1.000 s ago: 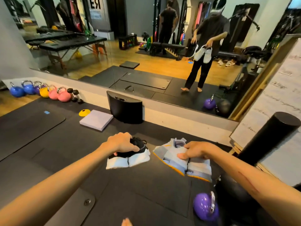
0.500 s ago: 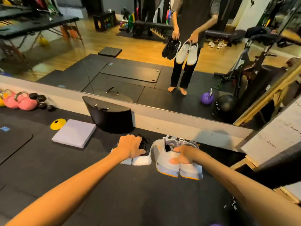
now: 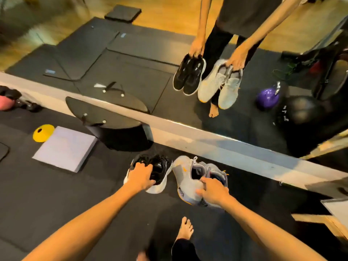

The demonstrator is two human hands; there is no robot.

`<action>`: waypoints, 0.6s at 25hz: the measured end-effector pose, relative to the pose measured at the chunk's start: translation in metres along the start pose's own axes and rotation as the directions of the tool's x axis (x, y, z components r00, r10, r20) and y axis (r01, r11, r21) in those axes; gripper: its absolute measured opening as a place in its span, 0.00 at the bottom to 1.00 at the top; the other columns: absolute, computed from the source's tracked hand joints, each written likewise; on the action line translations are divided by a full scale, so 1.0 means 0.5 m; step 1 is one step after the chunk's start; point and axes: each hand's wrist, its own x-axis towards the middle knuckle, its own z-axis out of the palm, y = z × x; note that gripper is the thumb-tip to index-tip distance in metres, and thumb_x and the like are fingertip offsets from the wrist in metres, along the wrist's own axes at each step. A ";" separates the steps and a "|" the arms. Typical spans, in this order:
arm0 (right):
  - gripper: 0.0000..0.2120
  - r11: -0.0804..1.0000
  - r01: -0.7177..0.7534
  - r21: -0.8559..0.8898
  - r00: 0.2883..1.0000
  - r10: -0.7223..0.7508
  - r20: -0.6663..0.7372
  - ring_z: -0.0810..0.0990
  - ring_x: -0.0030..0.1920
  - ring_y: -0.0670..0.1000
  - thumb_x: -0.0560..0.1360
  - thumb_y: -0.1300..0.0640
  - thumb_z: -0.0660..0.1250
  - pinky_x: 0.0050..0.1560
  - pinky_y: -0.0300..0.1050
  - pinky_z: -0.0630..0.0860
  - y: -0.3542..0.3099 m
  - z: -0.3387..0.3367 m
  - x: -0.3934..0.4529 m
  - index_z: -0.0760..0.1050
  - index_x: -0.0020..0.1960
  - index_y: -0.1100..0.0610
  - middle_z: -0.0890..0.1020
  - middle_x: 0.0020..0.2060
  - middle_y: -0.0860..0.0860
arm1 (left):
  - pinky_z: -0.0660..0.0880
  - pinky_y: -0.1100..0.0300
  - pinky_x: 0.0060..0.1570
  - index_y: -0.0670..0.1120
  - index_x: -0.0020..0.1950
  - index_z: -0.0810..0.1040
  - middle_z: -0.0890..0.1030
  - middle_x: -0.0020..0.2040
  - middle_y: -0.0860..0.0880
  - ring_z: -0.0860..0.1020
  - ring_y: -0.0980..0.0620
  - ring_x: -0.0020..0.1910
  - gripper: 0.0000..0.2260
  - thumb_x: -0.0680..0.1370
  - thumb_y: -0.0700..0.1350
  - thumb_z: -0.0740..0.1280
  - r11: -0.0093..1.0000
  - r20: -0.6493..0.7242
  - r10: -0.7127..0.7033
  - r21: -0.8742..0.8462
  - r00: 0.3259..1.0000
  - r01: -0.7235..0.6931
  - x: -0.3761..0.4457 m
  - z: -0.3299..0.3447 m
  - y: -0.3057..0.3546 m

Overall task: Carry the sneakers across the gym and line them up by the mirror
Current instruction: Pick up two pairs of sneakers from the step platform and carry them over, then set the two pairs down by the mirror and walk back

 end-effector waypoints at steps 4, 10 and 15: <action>0.20 0.993 -0.071 -0.097 0.994 0.063 -0.086 0.71 0.64 0.60 0.73 0.43 0.62 0.63 0.58 0.64 0.059 0.074 0.299 0.70 0.65 0.43 0.74 0.62 0.57 | 0.73 0.49 0.52 0.43 0.62 0.68 0.74 0.58 0.41 0.69 0.41 0.61 0.20 0.75 0.53 0.66 0.999 0.004 -0.027 -0.039 1.000 0.028 0.282 0.156 -0.034; 0.22 0.978 -0.066 -0.200 0.989 0.037 -0.144 0.69 0.65 0.60 0.76 0.46 0.63 0.61 0.56 0.67 0.177 0.294 0.765 0.67 0.69 0.47 0.71 0.62 0.57 | 0.72 0.48 0.53 0.40 0.67 0.66 0.70 0.59 0.37 0.67 0.39 0.60 0.20 0.77 0.46 0.64 0.999 -0.079 0.017 -0.027 0.997 -0.019 0.665 0.491 -0.125; 0.18 0.987 -0.133 -0.093 0.965 0.108 -0.239 0.70 0.63 0.59 0.77 0.46 0.61 0.59 0.57 0.66 0.231 0.534 0.904 0.69 0.65 0.49 0.71 0.59 0.55 | 0.73 0.45 0.46 0.37 0.61 0.70 0.70 0.56 0.36 0.68 0.38 0.57 0.17 0.76 0.43 0.66 0.996 -0.133 0.053 -0.070 0.990 -0.063 0.808 0.695 -0.165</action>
